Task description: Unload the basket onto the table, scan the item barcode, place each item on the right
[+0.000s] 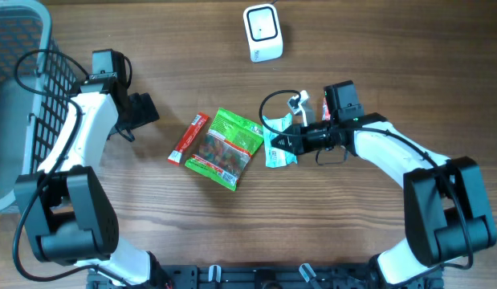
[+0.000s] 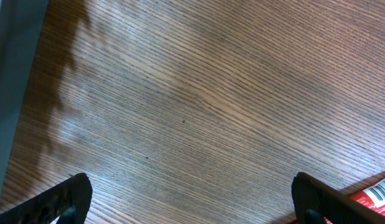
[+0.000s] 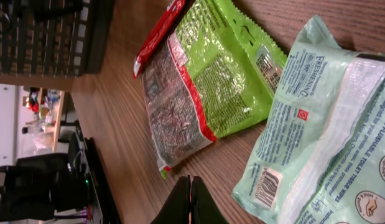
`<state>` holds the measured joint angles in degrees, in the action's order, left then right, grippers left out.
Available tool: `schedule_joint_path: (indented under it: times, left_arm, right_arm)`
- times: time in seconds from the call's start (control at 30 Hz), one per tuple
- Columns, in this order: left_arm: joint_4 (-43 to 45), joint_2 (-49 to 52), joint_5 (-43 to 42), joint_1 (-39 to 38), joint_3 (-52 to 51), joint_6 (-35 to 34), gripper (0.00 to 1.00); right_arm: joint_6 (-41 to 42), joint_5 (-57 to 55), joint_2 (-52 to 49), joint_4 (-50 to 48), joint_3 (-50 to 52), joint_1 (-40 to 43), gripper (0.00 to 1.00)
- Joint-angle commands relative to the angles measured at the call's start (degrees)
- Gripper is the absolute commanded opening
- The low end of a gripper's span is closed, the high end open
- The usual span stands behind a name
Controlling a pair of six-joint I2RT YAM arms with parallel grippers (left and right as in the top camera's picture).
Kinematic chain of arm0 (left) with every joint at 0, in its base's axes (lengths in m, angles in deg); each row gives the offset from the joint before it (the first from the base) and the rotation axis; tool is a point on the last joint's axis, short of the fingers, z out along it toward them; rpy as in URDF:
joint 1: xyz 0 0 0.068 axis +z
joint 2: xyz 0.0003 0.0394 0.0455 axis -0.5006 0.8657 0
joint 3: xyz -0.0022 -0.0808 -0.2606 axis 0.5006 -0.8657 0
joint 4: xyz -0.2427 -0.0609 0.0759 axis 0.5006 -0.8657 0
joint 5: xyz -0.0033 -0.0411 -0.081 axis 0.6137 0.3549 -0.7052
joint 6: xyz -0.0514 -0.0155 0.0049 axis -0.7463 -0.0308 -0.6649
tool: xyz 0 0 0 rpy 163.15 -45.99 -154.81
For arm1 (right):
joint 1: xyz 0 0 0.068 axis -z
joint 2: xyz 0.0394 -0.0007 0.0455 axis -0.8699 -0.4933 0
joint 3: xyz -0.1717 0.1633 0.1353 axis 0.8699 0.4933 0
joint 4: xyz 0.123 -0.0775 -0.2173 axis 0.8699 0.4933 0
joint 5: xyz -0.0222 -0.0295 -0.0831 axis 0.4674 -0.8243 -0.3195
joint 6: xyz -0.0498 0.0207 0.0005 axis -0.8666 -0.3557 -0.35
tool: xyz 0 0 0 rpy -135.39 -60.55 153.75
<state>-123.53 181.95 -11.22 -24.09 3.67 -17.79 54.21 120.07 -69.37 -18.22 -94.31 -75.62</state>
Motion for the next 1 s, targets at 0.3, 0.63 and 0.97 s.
schedule_joint_path:
  times: [0.3,0.63,0.97]
  left_arm:
    - [0.0,-0.9,-0.3,0.3,0.8,0.5,1.0]
    - [0.0,-0.9,-0.3,0.3,0.8,0.5,1.0]
    - [0.0,-0.9,-0.3,0.3,0.8,0.5,1.0]
  right_arm:
    - [2.2,-10.3,-11.9,-4.0,4.4,-1.2,0.04]
    - [-6.0,-12.1,0.0,22.4,-21.3,-1.7,0.13]
    - [-5.8,-23.1,-8.8,5.6,-19.8,-1.7,0.13]
